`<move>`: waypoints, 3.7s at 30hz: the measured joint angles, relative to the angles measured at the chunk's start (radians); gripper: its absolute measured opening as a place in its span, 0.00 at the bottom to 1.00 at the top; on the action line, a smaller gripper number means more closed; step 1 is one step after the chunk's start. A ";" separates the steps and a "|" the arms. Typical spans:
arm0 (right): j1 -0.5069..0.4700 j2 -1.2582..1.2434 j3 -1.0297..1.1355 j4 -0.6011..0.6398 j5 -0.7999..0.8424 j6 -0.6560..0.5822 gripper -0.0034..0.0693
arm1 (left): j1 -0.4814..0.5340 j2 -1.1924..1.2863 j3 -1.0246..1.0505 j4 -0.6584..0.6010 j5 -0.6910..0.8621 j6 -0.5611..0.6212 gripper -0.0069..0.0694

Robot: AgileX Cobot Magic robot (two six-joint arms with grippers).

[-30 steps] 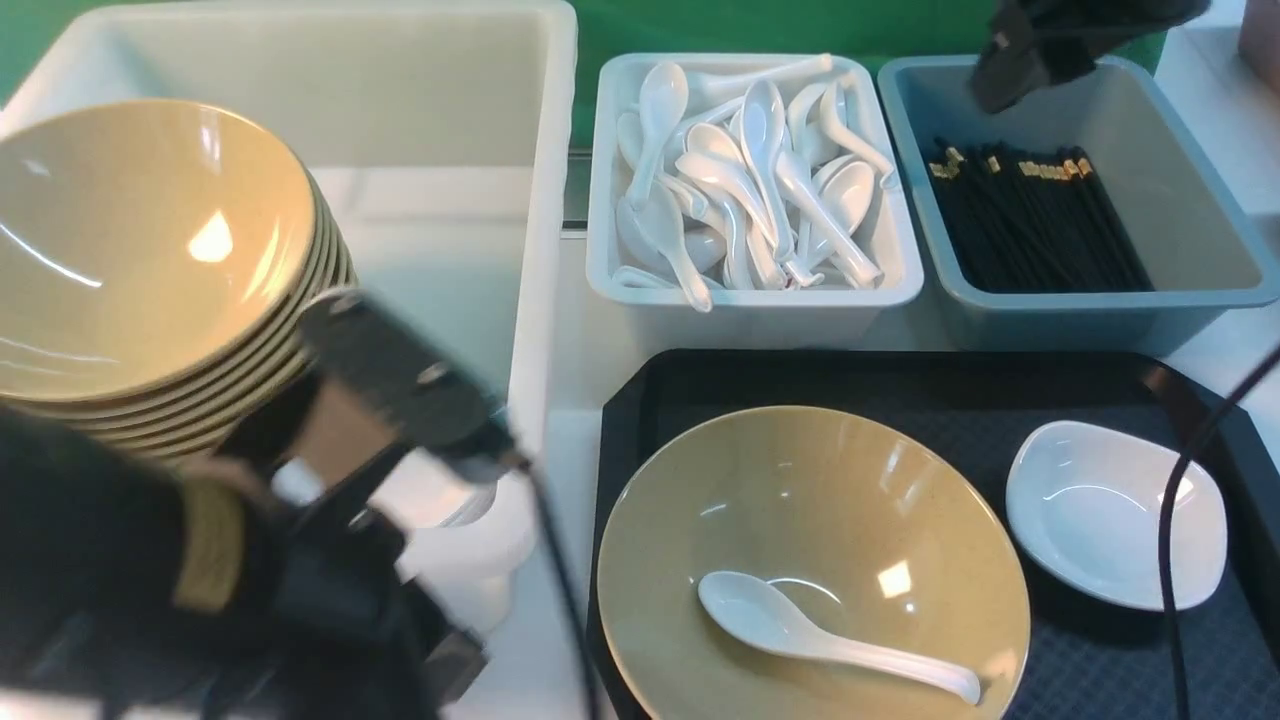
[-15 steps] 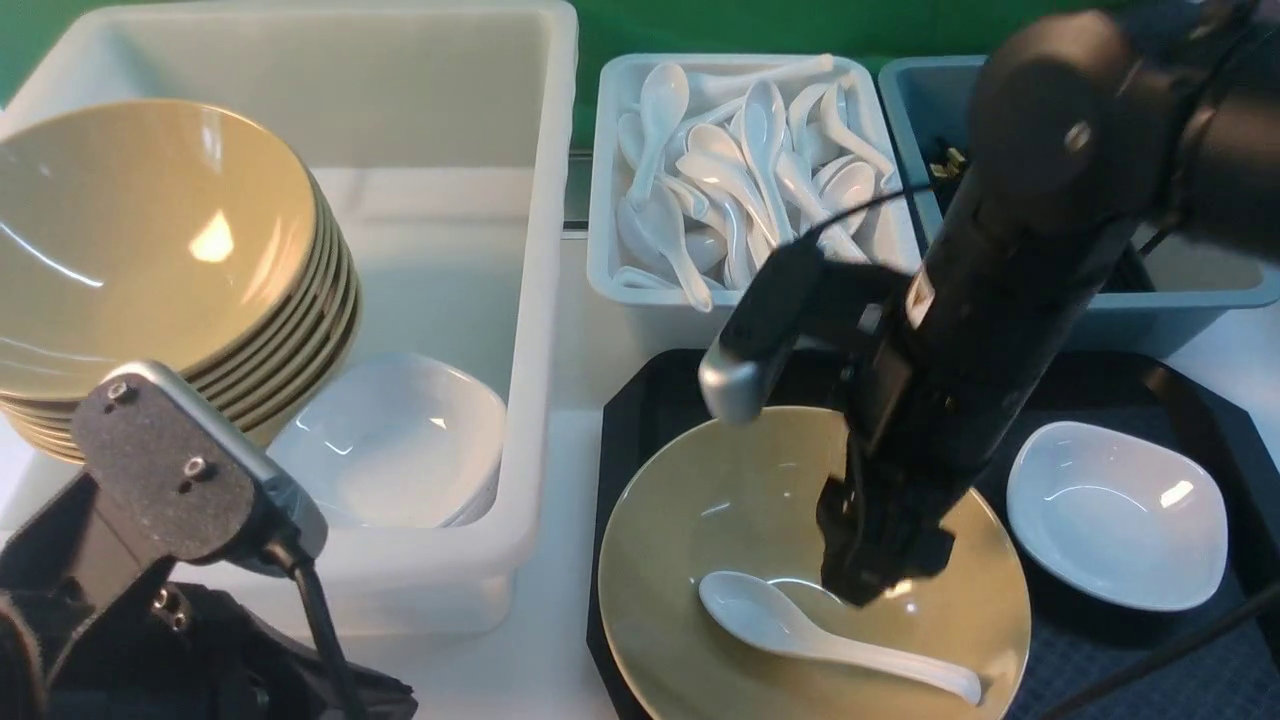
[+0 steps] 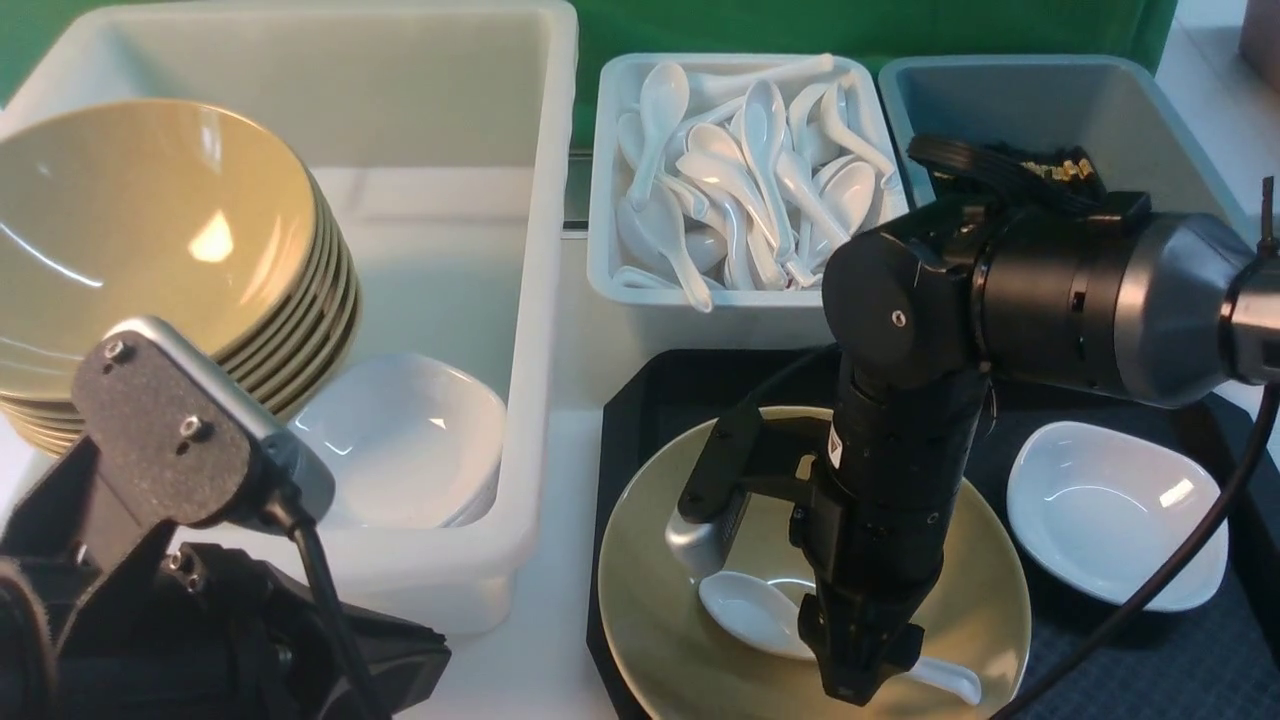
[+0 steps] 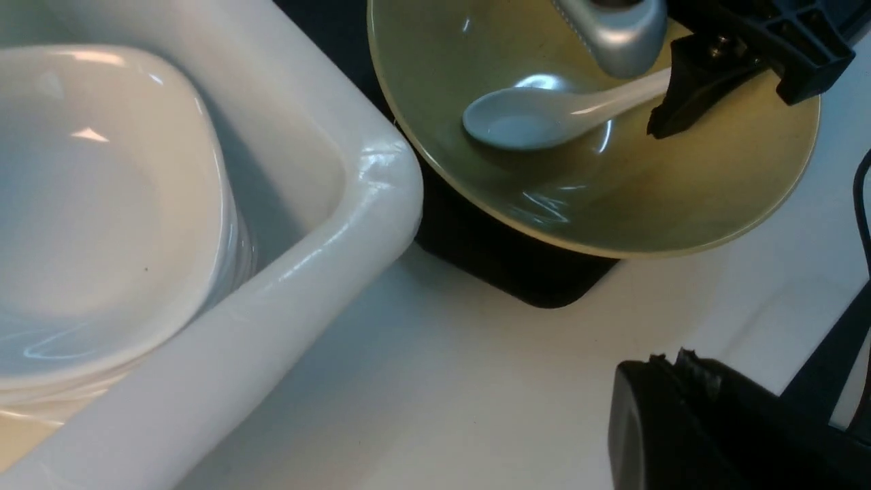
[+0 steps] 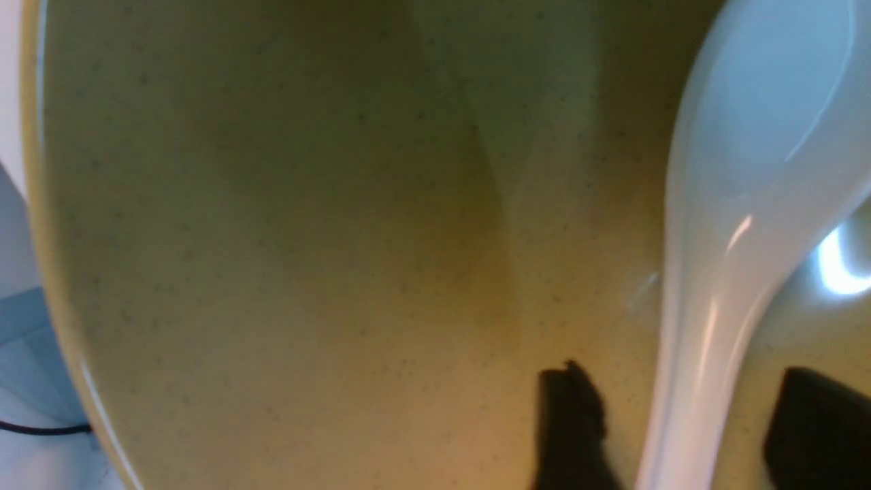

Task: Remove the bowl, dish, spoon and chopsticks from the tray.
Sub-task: Use the right arm to grab the soup spoon in the middle, then use the right arm to put the soup spoon into the small storage box in the middle, then use the left arm to grab the yellow noodle bowl on the left, then use the left arm to put the noodle bowl into the large storage box on the left

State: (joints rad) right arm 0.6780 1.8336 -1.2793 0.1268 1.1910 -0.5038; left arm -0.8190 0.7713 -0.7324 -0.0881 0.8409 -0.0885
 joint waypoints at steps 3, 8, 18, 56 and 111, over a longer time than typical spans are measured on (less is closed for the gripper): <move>0.000 0.001 0.000 0.000 0.007 -0.010 0.35 | 0.000 0.000 0.000 0.000 0.000 0.000 0.08; 0.000 -0.017 -0.016 -0.013 0.015 -0.008 0.22 | 0.000 0.000 0.000 0.000 0.000 0.000 0.08; -0.109 -0.089 -0.395 -0.263 -0.190 0.212 0.16 | 0.000 0.008 0.000 -0.006 -0.010 0.000 0.08; -0.282 -0.322 -0.337 -0.174 0.062 0.294 0.69 | 0.132 0.871 -0.751 0.019 0.229 0.207 0.38; -0.060 -0.729 0.122 0.078 -0.214 0.103 0.09 | 1.428 0.638 -0.478 -0.491 0.061 0.431 0.12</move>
State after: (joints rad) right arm 0.6178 1.1049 -1.1575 0.2050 0.9772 -0.4009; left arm 0.6089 1.4094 -1.2105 -0.5796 0.9024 0.3423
